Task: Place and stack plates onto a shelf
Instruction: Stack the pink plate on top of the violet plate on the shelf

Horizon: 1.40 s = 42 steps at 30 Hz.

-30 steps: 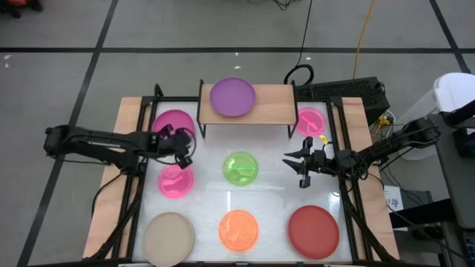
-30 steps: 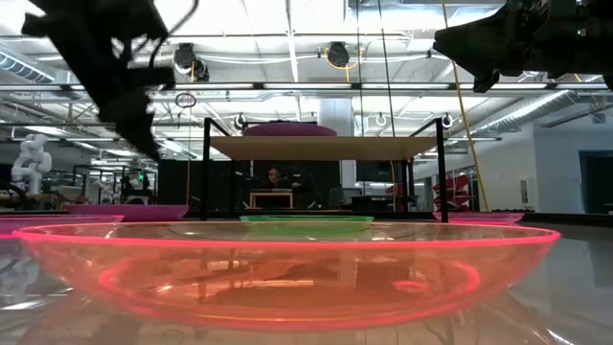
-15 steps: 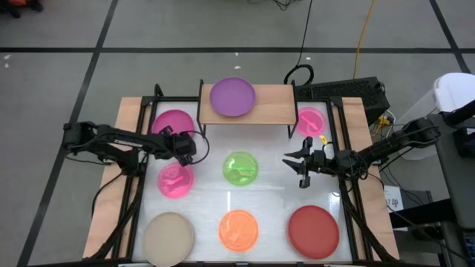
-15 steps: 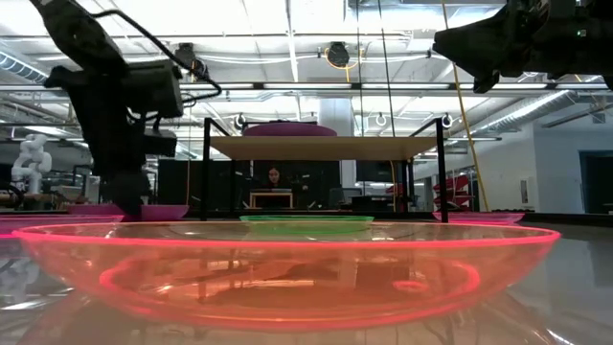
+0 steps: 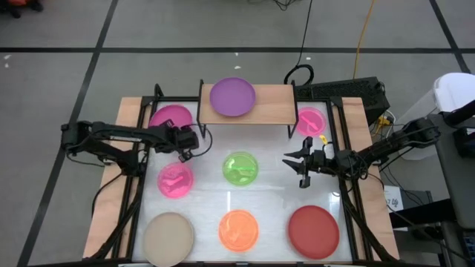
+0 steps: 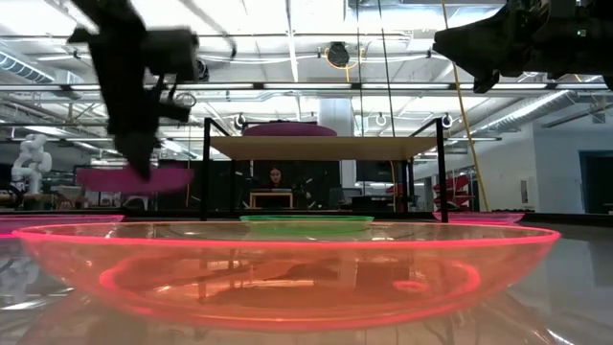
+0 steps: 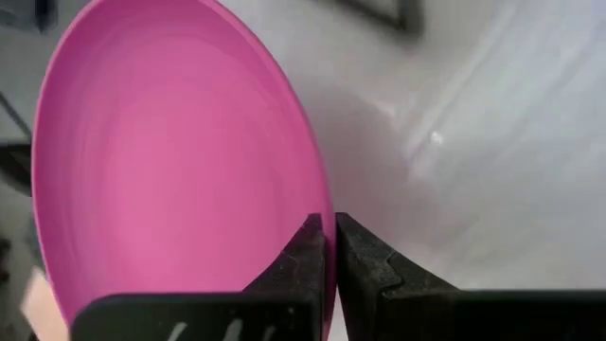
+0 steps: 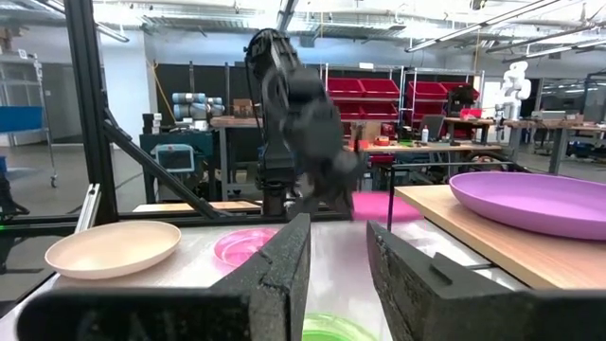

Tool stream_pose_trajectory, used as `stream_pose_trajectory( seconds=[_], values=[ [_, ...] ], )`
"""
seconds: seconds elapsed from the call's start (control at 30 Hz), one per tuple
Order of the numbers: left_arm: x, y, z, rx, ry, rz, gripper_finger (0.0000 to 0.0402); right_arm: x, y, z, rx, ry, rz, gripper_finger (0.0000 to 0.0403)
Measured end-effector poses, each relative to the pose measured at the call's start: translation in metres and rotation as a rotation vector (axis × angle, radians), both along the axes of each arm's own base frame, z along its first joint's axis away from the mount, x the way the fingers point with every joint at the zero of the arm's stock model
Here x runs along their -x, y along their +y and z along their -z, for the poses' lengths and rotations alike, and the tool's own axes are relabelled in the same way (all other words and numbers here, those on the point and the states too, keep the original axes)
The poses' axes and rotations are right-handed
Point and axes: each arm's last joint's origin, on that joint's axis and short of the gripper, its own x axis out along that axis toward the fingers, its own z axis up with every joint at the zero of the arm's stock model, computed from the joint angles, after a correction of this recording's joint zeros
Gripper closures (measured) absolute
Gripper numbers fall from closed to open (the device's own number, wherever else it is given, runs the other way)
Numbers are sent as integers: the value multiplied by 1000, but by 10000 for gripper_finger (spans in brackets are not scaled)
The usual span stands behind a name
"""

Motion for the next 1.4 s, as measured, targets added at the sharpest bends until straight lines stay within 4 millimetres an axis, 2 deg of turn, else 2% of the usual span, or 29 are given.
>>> stream_pose_trajectory(
  seconds=[0.1,0.23,0.37,0.5,0.6,0.73,0.93,1.03,1.13,1.3,1.4],
  values=[
    [-7,-2,-41,-84,-77,-9,389,0,0,0,1,0,0,314],
    [-18,-4,-99,-290,-278,-25,389,0,0,0,1,0,0,314],
    [-39,-4,-148,-414,-457,118,389,0,0,0,2,1,1,314],
    [-69,-3,-185,-533,-601,341,390,0,0,0,3,1,0,314],
    [-95,-1,-198,-587,-609,446,390,0,0,0,3,1,0,314],
    [-128,10,-191,-585,-469,497,390,0,0,0,3,1,0,314],
    [-161,32,-145,-500,-233,521,384,0,0,0,3,0,0,314],
    [-168,43,-125,-467,-153,510,375,0,0,0,3,0,0,314],
    [-174,51,-112,-453,-122,491,371,0,0,0,3,0,0,314],
    [-174,59,-108,-445,-114,465,365,0,0,0,3,0,1,314],
    [-173,59,-109,-437,-130,439,346,0,0,0,3,0,0,314]
  ],
)
